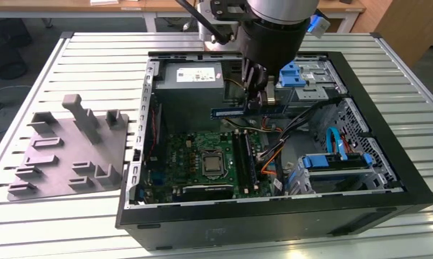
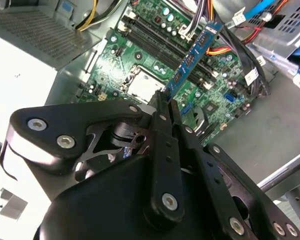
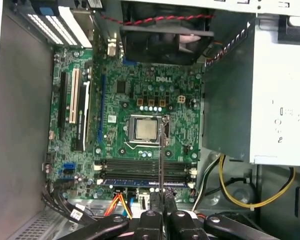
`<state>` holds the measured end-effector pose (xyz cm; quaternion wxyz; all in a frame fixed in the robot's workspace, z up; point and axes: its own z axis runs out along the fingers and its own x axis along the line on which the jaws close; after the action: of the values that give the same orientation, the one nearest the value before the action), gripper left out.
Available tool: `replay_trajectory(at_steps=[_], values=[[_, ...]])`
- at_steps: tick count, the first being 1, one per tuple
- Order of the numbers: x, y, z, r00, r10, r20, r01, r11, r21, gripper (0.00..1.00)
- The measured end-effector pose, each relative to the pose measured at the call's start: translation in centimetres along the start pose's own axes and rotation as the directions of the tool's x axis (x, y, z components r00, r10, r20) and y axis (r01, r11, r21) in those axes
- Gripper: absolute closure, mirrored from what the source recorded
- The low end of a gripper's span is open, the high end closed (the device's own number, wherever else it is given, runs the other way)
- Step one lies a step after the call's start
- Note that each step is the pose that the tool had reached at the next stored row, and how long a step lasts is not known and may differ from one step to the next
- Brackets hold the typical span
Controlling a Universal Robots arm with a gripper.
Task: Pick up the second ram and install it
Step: 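Pick up the second ram and move it above second insertion slot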
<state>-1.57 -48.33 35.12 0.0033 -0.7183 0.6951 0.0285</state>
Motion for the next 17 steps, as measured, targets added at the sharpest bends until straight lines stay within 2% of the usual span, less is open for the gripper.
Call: replay_trajectory(at_steps=[5,17], values=[[0.03,-0.54,0.12,1.0,0.0,-0.0003,0.0,1.0,-0.0001,0.86],[0.14,-0.58,0.23,1.0,0.0,0.0002,0.0,1.0,0.0001,0.86]])
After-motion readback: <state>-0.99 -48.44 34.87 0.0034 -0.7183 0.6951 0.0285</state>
